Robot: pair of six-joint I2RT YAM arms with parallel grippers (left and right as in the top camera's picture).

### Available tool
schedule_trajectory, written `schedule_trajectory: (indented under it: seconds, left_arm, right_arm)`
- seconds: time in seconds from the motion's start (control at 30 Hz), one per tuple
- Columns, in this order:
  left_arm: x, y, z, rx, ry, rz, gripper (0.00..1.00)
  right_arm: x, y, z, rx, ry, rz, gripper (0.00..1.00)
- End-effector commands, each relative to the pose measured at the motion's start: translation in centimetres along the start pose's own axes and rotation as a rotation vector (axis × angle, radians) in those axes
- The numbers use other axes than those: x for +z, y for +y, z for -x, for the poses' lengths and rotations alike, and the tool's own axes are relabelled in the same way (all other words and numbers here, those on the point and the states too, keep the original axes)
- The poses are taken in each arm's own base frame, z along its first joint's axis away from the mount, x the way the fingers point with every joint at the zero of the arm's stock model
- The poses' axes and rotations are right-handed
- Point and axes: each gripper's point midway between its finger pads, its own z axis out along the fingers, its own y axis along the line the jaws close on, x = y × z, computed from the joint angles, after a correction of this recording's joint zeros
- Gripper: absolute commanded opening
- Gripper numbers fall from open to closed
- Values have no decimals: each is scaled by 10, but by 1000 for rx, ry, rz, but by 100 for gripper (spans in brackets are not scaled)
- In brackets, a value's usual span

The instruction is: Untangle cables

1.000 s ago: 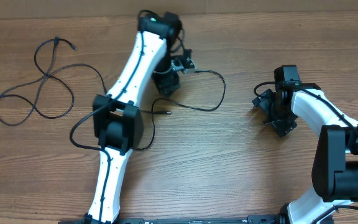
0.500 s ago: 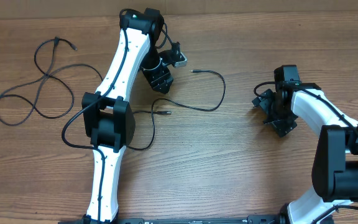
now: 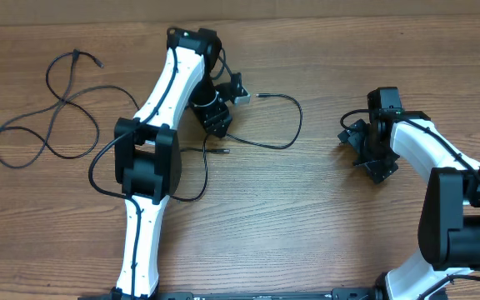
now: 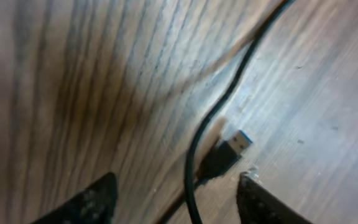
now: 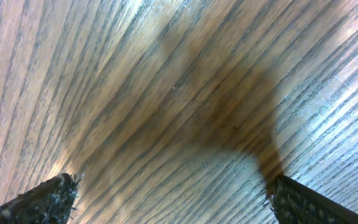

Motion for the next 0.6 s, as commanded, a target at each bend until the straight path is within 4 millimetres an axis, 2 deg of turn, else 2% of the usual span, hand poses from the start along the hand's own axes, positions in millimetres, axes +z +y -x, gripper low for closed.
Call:
schedule_trajectory:
  seconds: [0.0, 0.2, 0.27, 0.33, 0.37, 0.47, 0.57]
  left_arm:
    - [16, 4, -7, -5, 48, 12, 54]
    - [18, 8, -3, -15, 34, 26, 23]
    - [18, 10, -1, -13, 26, 34, 20]
    - [18, 13, 1, -10, 14, 45, 30]
    - [18, 14, 2, -11, 10, 48, 29]
    - [17, 16, 4, -24, 3, 56, 11]
    - [17, 16, 4, -25, 3, 57, 5]
  right_arm:
    - [20, -19, -10, -1, 35, -61, 100]
    - [20, -19, -10, -1, 35, -61, 100]
    - [20, -19, -10, -1, 35, -61, 100]
    - [20, -19, -10, -1, 35, -61, 100]
    - [20, -19, -10, -1, 35, -61, 100]
    - [20, -19, -10, -1, 35, -61, 100]
    - [20, -19, -10, -1, 35, -61, 100]
